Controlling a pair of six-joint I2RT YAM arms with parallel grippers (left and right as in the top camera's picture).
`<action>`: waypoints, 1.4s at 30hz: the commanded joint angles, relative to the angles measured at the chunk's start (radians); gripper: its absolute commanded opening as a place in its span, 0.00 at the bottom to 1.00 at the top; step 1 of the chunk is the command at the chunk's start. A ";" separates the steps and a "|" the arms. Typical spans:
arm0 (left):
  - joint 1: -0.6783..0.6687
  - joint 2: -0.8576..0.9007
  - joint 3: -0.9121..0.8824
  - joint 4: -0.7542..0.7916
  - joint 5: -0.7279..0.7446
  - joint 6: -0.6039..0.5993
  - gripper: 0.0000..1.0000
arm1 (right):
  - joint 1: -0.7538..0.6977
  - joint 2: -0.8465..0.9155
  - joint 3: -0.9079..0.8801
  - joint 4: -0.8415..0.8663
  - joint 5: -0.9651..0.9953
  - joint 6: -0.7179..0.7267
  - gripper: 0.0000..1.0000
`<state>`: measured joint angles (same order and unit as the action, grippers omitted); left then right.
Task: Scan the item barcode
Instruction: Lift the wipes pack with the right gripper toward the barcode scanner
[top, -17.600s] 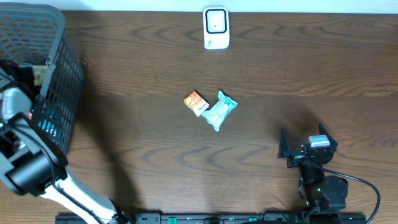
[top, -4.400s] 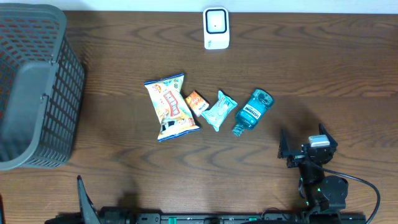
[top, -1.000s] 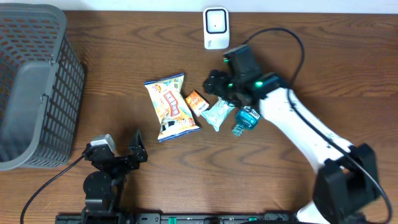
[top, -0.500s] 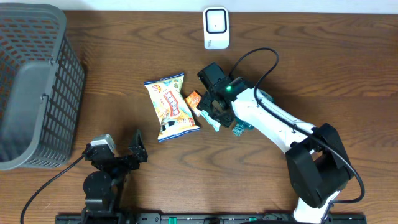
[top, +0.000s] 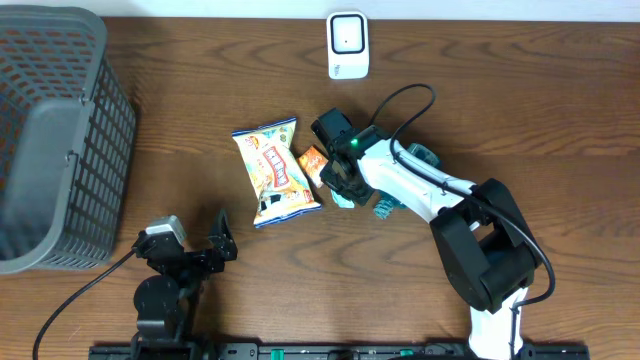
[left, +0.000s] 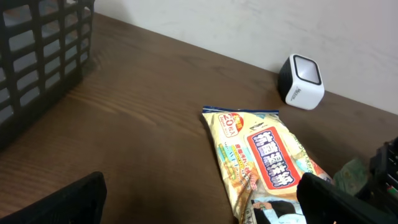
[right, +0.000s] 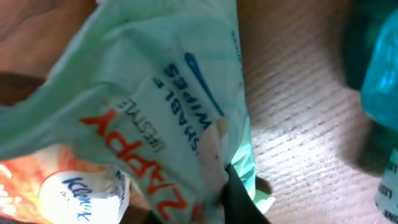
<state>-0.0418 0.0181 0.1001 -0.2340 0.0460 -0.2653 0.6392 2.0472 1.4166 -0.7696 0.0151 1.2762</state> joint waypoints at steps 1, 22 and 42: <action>0.004 0.001 -0.026 -0.003 -0.012 0.005 0.98 | -0.003 -0.032 -0.002 -0.009 -0.018 0.008 0.01; 0.004 0.001 -0.026 -0.003 -0.012 0.005 0.98 | -0.010 -0.634 -0.107 0.438 -0.711 -1.180 0.01; 0.004 0.005 -0.026 -0.003 -0.012 0.005 0.98 | -0.023 -0.238 -0.362 2.137 -1.256 -0.754 0.02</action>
<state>-0.0410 0.0208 0.0994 -0.2306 0.0463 -0.2653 0.6193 1.7973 1.0435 1.2556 -1.1976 0.3325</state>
